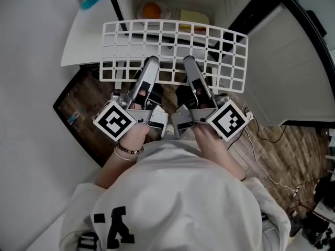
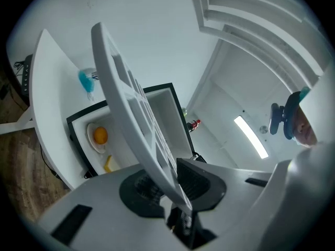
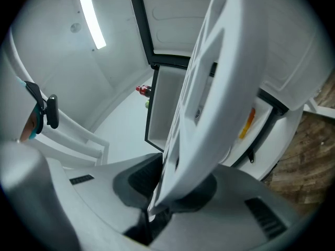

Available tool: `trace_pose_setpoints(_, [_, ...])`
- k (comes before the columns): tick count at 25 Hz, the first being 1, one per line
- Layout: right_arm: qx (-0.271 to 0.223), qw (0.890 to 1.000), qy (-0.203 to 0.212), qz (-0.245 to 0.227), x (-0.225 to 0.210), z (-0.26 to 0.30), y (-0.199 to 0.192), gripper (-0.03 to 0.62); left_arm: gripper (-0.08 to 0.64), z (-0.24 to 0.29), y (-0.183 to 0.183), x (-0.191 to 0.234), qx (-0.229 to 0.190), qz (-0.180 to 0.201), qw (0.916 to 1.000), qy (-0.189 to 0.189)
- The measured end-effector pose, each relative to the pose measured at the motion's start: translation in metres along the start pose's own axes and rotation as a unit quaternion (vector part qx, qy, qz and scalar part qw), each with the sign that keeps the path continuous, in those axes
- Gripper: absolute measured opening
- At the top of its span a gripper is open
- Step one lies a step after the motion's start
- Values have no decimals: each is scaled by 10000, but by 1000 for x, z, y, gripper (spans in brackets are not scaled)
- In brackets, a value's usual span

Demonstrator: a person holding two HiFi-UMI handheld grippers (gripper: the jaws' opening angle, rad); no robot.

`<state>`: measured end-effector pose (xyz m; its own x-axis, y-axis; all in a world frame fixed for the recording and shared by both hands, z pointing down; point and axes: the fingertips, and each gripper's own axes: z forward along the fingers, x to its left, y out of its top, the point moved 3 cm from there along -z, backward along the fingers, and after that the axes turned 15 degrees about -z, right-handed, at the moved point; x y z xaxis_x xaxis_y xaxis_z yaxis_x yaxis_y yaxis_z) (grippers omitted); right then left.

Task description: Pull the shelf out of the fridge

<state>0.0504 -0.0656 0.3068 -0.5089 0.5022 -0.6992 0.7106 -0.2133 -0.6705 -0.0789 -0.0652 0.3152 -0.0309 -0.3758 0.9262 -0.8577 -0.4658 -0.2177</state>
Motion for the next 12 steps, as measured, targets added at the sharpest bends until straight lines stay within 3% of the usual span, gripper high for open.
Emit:
trace_pose_setpoints(8, [-85,9999,-118,46,15,-16,-14,69,72,-22,-1,-7,120,-93,9999,9])
trace_pose_setpoints(12, [-42,9994,-225,247,-4,-8,-10,69,71,-6,-2,4,177,-42,9996,220])
